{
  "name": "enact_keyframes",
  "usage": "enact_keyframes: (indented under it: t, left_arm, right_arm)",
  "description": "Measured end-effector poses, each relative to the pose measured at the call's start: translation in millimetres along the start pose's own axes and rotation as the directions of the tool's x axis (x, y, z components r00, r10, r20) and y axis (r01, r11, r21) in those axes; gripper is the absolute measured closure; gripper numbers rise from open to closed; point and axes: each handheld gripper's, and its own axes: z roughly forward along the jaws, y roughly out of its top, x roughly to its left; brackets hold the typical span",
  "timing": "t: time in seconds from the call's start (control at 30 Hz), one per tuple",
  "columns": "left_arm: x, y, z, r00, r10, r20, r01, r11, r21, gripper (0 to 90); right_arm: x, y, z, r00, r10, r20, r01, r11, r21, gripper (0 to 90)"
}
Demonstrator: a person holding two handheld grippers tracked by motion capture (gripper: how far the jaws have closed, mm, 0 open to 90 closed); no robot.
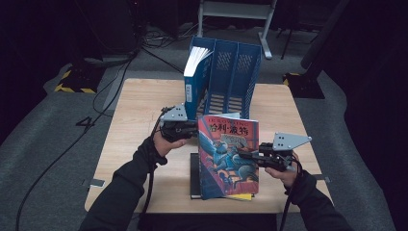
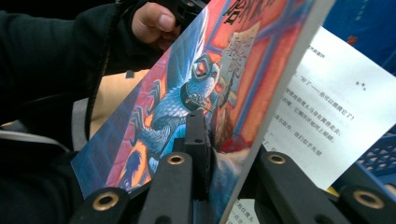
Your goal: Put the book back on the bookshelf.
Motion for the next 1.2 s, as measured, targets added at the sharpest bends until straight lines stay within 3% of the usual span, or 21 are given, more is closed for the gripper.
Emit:
enact_keyframes:
  t: [0.2,0.27,0.33,0.37,0.47,0.73,0.9,1.0,1.2]
  left_arm:
    - [4.2,18.3,-0.9,0.9994,0.022,-0.028,-0.022,0.9997,-0.014,90.0]
    - [3.3,27.6,-2.1,0.9980,0.047,-0.042,-0.047,0.9988,-0.010,90.0]
    - [2.7,31.3,-2.3,0.9970,0.062,-0.045,-0.063,0.9980,-0.007,90.0]
    - [2.0,37.1,-2.7,0.9964,0.074,-0.041,-0.075,0.9971,-0.014,90.0]
    - [-0.9,44.1,-3.9,0.9939,0.098,-0.051,-0.099,0.9949,-0.019,90.0]
    - [-18.1,42.3,-5.8,0.9878,0.119,-0.101,-0.120,0.9927,-0.010,88.2]
    - [-27.8,40.2,-8.4,0.9906,0.101,-0.093,-0.105,0.9935,-0.043,86.7]
    - [-34.6,44.1,-9.5,0.9910,0.117,-0.066,-0.121,0.9909,-0.060,86.9]
    - [-43.2,50.8,-11.4,0.9883,0.147,-0.039,-0.150,0.9860,-0.073,87.6]
  right_arm:
    - [-3.2,2.0,0.6,0.9979,-0.018,0.063,0.020,0.999,-0.030,82.7]
    - [-3.6,4.0,0.6,0.9940,-0.037,0.103,0.041,0.999,-0.037,83.4]
    - [-3.6,4.4,0.7,0.9924,-0.043,0.115,0.048,0.998,-0.038,83.5]
    - [-2.5,5.7,0.8,0.9868,-0.065,0.148,0.071,0.997,-0.035,83.6]
    - [-3.0,5.6,2.0,0.9815,-0.069,0.179,0.079,0.996,-0.051,83.8]
    - [2.9,1.6,-6.8,0.9840,-0.093,0.152,0.104,0.993,-0.061,83.7]
    - [11.5,-1.0,-12.6,0.9816,-0.113,0.154,0.125,0.990,-0.072,84.0]
    - [16.7,-3.5,-14.5,0.9764,-0.132,0.170,0.147,0.986,-0.074,84.3]
    - [21.8,-7.4,-19.3,0.9789,-0.133,0.155,0.148,0.985,-0.088,84.6]
